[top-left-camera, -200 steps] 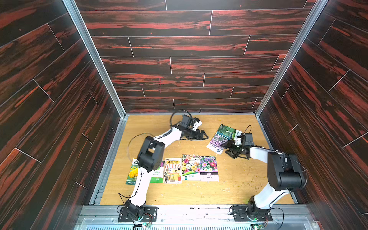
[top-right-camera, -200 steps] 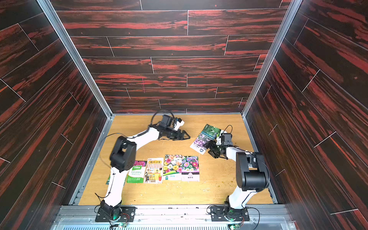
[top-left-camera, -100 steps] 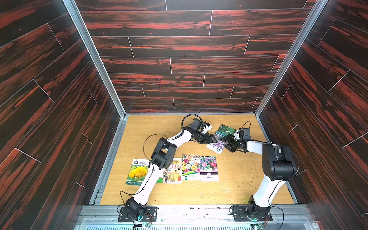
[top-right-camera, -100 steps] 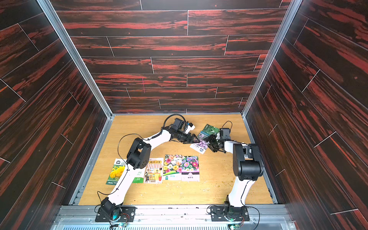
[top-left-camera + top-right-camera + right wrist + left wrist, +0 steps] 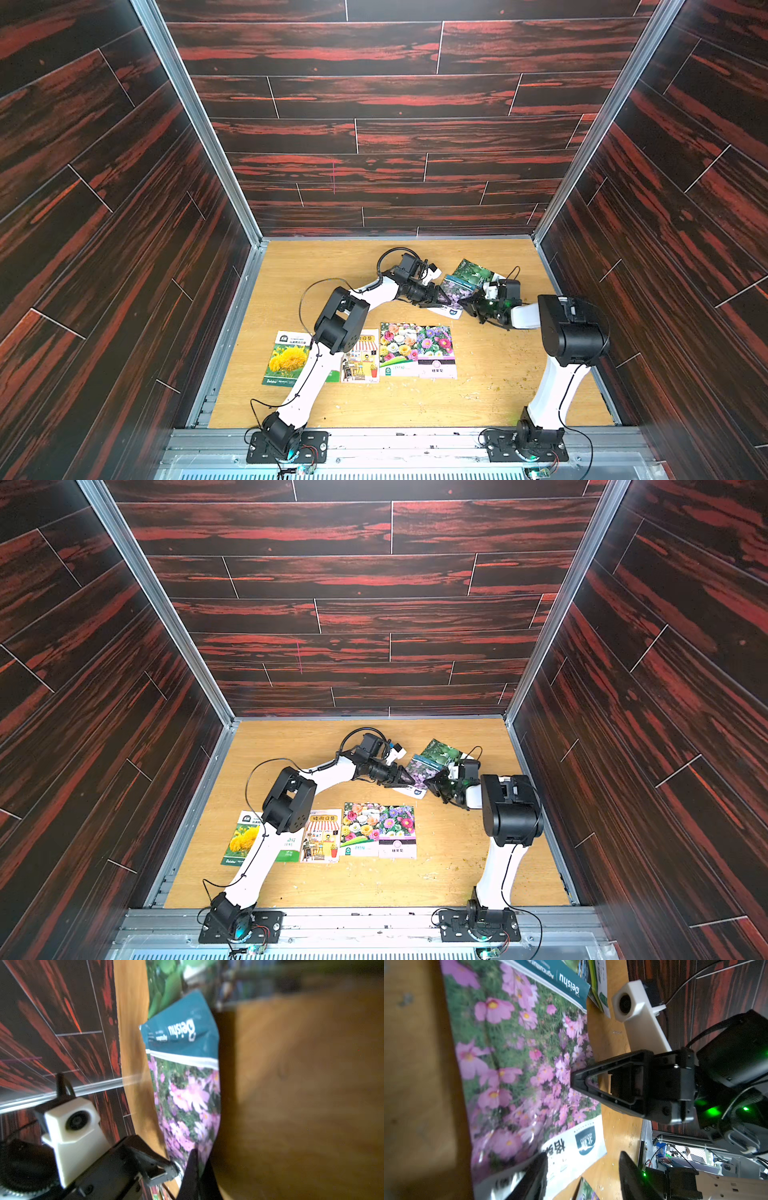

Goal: Arrange the seed packets in a row
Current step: Pick up the seed packet from the center of the board, then place the seed packet at the center of the board.

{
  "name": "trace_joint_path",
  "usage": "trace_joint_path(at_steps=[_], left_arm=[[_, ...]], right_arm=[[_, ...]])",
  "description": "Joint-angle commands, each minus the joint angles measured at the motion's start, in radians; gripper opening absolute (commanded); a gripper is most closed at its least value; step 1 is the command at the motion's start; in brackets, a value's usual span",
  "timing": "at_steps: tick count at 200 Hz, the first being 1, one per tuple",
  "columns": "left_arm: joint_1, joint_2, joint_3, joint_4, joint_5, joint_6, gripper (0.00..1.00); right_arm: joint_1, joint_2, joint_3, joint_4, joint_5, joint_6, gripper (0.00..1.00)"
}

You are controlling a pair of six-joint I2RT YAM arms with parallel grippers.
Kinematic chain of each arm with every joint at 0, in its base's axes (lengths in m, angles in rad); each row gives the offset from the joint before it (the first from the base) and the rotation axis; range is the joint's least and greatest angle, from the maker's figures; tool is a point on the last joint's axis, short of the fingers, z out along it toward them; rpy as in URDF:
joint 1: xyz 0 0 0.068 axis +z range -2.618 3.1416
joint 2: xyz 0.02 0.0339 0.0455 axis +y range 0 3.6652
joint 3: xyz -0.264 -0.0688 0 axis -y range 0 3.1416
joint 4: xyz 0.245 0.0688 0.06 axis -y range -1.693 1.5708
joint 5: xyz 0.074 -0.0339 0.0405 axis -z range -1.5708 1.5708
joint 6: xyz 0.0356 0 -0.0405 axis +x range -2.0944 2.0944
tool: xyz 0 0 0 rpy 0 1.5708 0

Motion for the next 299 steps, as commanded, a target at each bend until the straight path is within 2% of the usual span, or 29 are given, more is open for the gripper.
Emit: trace_joint_path(at_steps=[1, 19, 43, 53, 73, 90, 117, 151, 163, 174, 190, 226, 244, 261, 281, 299], left_arm=[[0.000, -0.139, -0.017, -0.074, -0.038, 0.066, 0.62], [0.021, -0.213, -0.020, -0.179, -0.074, 0.138, 0.71], [0.084, -0.317, -0.068, -0.261, -0.082, 0.196, 0.80], [0.119, -0.358, -0.094, -0.304, -0.095, 0.231, 0.99], [0.198, -0.428, -0.160, -0.367, -0.087, 0.290, 1.00], [0.254, -0.477, -0.219, -0.407, -0.037, 0.327, 1.00], [0.269, -0.490, -0.176, -0.586, 0.015, 0.518, 1.00], [0.271, -0.458, -0.013, -0.946, 0.098, 0.796, 1.00], [0.272, -0.471, 0.003, -1.000, 0.125, 0.857, 1.00], [0.272, -0.489, -0.013, -0.979, 0.136, 0.862, 1.00], [0.272, -0.506, -0.042, -0.906, 0.105, 0.797, 0.97], [0.271, -0.495, -0.011, -0.914, 0.053, 0.792, 0.96], [0.271, -0.481, 0.003, -0.875, -0.002, 0.750, 0.96], [0.271, -0.453, 0.047, -0.885, 0.005, 0.746, 0.95], [0.270, -0.415, 0.119, -0.920, 0.046, 0.753, 0.89], [0.260, -0.394, 0.162, -0.981, 0.074, 0.801, 0.78]], right_arm=[[-0.001, -0.046, -0.015, 0.050, -0.056, -0.031, 0.00], [-0.012, -0.061, -0.018, 0.134, -0.164, -0.048, 0.00], [-0.020, -0.043, 0.037, 0.209, -0.398, -0.045, 0.00], [-0.018, -0.040, 0.047, 0.279, -0.482, -0.012, 0.00], [-0.017, -0.066, 0.029, 0.444, -0.578, 0.071, 0.00], [-0.006, -0.055, 0.022, 0.657, -0.671, 0.217, 0.00], [0.038, 0.057, 0.075, 1.170, -0.774, 0.626, 0.00], [0.114, 0.073, 0.101, 1.173, -0.804, 0.631, 0.00], [0.127, 0.069, 0.098, 1.171, -0.811, 0.631, 0.00], [0.135, 0.069, 0.095, 1.169, -0.822, 0.632, 0.00], [0.151, 0.071, 0.093, 1.167, -0.834, 0.637, 0.00], [0.205, 0.084, 0.111, 1.130, -0.846, 0.624, 0.00], [0.240, 0.089, 0.122, 1.131, -0.853, 0.630, 0.00], [0.262, 0.091, 0.123, 1.118, -0.850, 0.621, 0.00], [0.267, 0.090, 0.124, 1.078, -0.842, 0.593, 0.00], [0.266, 0.073, 0.122, 0.998, -0.828, 0.532, 0.00]])
